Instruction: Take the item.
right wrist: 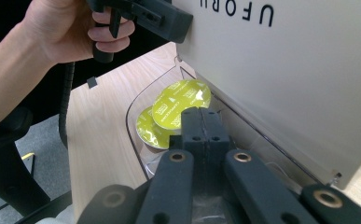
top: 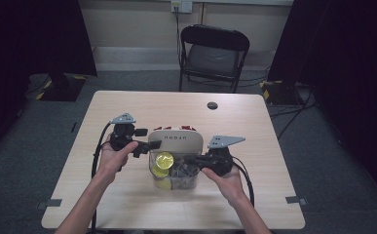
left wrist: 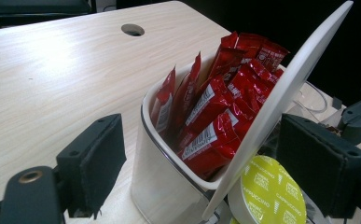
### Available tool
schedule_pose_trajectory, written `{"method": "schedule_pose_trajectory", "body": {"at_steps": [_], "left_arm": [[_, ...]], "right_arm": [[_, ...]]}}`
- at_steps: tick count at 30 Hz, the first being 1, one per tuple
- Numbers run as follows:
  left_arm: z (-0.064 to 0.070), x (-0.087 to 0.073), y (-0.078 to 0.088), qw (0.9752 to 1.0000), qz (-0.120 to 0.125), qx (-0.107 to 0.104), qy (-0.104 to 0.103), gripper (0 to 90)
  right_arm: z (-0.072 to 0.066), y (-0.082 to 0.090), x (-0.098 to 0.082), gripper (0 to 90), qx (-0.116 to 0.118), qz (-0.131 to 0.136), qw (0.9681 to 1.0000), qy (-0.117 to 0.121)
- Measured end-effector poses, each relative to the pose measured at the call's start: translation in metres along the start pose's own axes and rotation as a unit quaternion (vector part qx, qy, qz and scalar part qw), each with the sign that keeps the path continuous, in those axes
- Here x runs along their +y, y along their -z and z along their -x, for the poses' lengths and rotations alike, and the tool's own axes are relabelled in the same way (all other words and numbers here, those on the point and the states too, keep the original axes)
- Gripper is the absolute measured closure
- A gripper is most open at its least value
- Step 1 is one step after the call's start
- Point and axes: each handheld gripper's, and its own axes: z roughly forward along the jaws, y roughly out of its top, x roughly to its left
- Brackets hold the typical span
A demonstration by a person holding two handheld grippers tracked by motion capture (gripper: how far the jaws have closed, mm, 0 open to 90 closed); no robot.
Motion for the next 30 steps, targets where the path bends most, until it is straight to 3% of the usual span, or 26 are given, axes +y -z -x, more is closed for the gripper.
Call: {"method": "schedule_pose_trajectory", "body": {"at_steps": [21,30], "left_arm": [[-0.001,0.0,-0.001,1.0,-0.004,0.003,-0.002,13.3],[-0.001,0.0,-0.001,1.0,-0.003,0.002,0.003,12.8]], "right_arm": [[-0.003,0.017,0.003,90.0,-0.006,0.018,0.9998,0.001],[-0.002,0.032,0.008,90.0,-0.004,0.037,0.9993,0.0]]}}
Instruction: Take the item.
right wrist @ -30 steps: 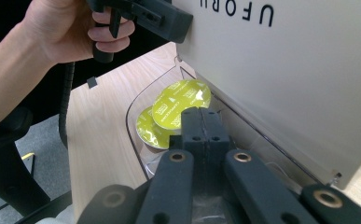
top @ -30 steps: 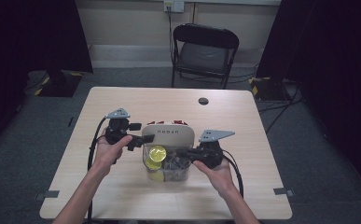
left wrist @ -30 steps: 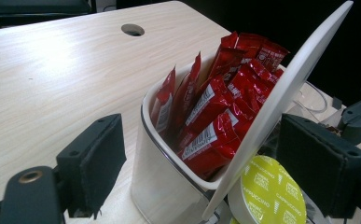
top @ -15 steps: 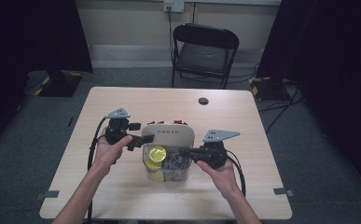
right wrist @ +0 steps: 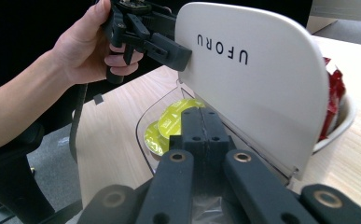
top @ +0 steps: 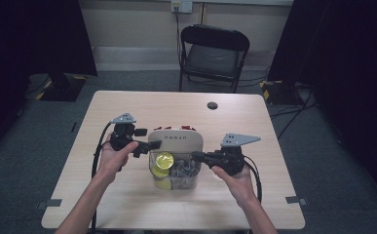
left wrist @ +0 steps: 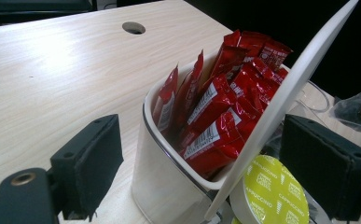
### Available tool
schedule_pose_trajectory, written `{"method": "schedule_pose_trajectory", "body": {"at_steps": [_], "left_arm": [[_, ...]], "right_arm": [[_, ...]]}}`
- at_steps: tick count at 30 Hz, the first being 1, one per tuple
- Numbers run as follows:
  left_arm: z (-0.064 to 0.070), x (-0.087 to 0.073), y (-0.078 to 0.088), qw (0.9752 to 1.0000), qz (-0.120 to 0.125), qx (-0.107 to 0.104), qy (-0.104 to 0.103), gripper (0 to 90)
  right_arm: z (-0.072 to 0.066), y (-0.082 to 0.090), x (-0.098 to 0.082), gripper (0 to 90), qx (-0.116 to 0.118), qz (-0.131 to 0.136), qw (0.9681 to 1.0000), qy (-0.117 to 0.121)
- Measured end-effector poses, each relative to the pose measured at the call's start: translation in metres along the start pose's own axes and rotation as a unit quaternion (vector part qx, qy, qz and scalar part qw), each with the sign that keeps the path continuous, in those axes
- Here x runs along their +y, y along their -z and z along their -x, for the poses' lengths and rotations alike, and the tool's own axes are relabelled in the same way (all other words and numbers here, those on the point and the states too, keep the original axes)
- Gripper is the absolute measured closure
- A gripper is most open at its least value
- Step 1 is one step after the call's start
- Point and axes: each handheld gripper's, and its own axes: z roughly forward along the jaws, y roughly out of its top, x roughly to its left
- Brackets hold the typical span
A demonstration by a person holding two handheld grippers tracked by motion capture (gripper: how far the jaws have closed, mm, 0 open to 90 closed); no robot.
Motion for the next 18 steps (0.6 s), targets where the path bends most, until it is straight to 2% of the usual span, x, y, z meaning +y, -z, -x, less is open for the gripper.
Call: {"method": "schedule_pose_trajectory", "body": {"at_steps": [9,15,18], "left_arm": [[0.0,0.001,0.0,1.0,-0.001,-0.001,-0.001,12.6],[0.0,0.001,-0.001,1.0,-0.002,0.0,-0.005,12.1],[0.0,0.0,-0.002,1.0,-0.002,-0.001,0.0,11.2]], "right_arm": [[0.004,0.023,0.006,90.0,-0.012,0.024,0.9996,-0.002],[0.011,0.035,0.001,90.0,-0.03,0.019,0.9994,-0.002],[0.017,0.043,-0.002,90.0,-0.041,0.022,0.9989,-0.008]]}}
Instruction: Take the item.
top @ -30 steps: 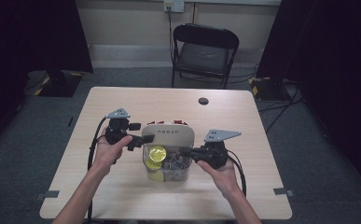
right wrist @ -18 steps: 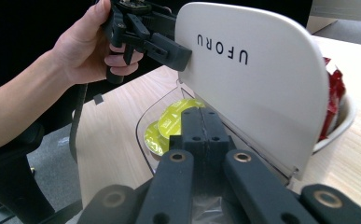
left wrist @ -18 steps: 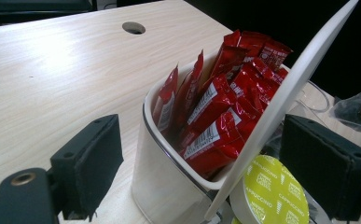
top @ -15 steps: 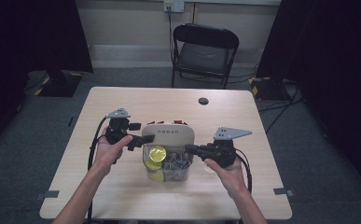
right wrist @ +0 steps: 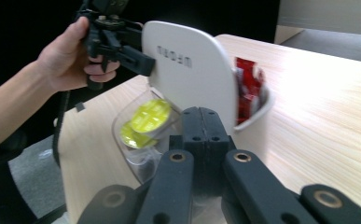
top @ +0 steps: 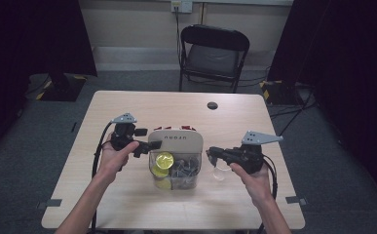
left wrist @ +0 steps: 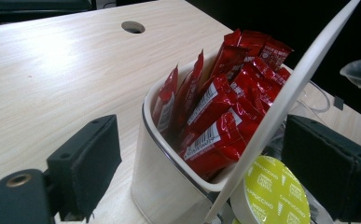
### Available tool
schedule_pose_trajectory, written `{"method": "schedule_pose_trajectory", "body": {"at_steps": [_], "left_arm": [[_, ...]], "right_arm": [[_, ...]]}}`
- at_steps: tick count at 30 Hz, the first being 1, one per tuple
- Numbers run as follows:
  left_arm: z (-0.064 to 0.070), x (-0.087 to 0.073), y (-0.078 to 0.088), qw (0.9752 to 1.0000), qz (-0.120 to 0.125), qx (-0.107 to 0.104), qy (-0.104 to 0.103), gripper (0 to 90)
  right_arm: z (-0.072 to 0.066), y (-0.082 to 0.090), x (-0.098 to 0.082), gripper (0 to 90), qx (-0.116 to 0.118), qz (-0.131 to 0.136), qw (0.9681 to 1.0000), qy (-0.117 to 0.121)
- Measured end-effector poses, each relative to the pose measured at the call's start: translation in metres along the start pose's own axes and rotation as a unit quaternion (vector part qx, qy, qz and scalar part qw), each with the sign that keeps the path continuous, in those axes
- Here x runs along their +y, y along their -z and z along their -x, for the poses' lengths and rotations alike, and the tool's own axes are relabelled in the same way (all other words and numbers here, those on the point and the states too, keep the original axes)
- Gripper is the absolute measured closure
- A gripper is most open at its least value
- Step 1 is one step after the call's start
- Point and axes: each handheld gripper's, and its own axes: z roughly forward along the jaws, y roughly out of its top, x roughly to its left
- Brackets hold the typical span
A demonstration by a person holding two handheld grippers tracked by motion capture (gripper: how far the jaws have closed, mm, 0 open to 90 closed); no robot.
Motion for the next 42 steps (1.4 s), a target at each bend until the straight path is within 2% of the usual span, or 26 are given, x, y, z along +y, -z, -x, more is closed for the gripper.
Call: {"method": "schedule_pose_trajectory", "body": {"at_steps": [6,15,19,24,42], "left_arm": [[0.0,-0.001,0.0,1.0,-0.004,0.002,0.0,11.0],[0.001,-0.001,0.0,1.0,-0.002,0.003,-0.001,11.1],[0.001,-0.001,0.0,1.0,-0.002,0.005,-0.004,11.6],[0.0,-0.001,0.0,1.0,-0.003,0.004,-0.002,11.8],[0.0,-0.002,0.001,1.0,-0.003,0.003,-0.001,12.2]], "right_arm": [[0.009,0.01,-0.005,90.0,-0.022,0.004,0.9997,-0.003],[0.023,0.018,-0.019,90.0,-0.053,-0.009,0.9984,-0.014],[0.027,0.017,-0.023,90.0,-0.055,-0.012,0.9982,-0.019],[0.03,0.011,-0.028,90.0,-0.065,-0.028,0.9974,-0.016],[0.04,0.002,-0.039,90.0,-0.069,-0.05,0.996,-0.026]]}}
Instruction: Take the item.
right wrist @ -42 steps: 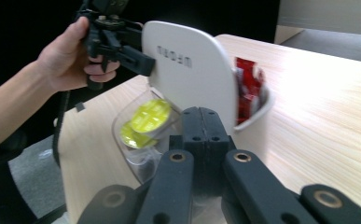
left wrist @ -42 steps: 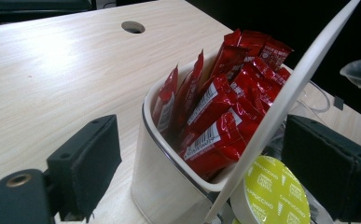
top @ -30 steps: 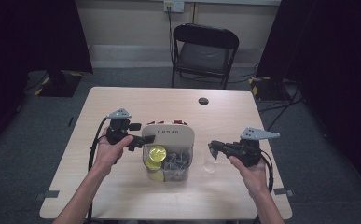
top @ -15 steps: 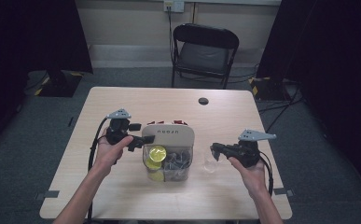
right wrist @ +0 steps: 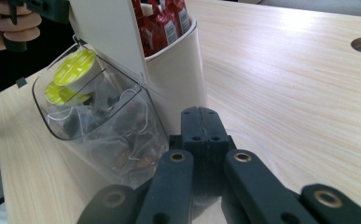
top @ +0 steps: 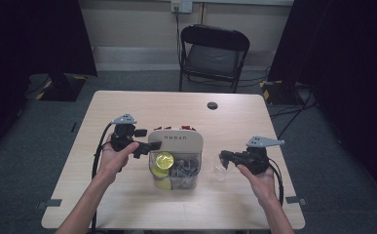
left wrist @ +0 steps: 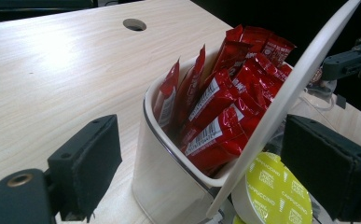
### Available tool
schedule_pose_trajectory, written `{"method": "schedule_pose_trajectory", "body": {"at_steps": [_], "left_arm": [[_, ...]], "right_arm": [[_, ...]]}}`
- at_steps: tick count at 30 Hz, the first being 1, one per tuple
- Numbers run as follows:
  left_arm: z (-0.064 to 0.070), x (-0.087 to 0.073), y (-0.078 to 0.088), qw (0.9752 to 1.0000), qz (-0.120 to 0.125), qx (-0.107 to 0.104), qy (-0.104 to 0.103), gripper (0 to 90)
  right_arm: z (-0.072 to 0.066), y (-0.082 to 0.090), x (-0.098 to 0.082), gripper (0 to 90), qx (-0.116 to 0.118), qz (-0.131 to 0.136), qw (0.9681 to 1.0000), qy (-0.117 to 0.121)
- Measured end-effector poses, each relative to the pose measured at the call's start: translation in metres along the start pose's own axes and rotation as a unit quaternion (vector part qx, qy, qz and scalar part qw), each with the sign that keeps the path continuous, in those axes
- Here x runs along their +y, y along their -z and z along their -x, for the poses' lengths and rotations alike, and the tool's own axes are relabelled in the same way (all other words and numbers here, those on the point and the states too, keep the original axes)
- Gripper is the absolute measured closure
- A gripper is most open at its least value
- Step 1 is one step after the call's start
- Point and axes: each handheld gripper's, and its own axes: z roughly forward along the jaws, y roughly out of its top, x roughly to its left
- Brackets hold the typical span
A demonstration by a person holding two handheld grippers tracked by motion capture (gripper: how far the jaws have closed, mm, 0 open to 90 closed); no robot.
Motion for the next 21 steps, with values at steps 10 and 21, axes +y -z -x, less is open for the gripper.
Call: {"method": "schedule_pose_trajectory", "body": {"at_steps": [10,21], "left_arm": [[0.0002,0.0001,0.0,1.0,0.0,0.0,0.001,12.6],[0.0005,-0.0002,0.0,1.0,-0.001,0.002,0.001,12.6]], "right_arm": [[0.002,-0.0047,-0.0023,90.0,-0.001,-0.012,0.9999,-0.002],[0.0035,-0.0056,-0.0039,82.7,-0.013,-0.017,0.9997,-0.013]]}}
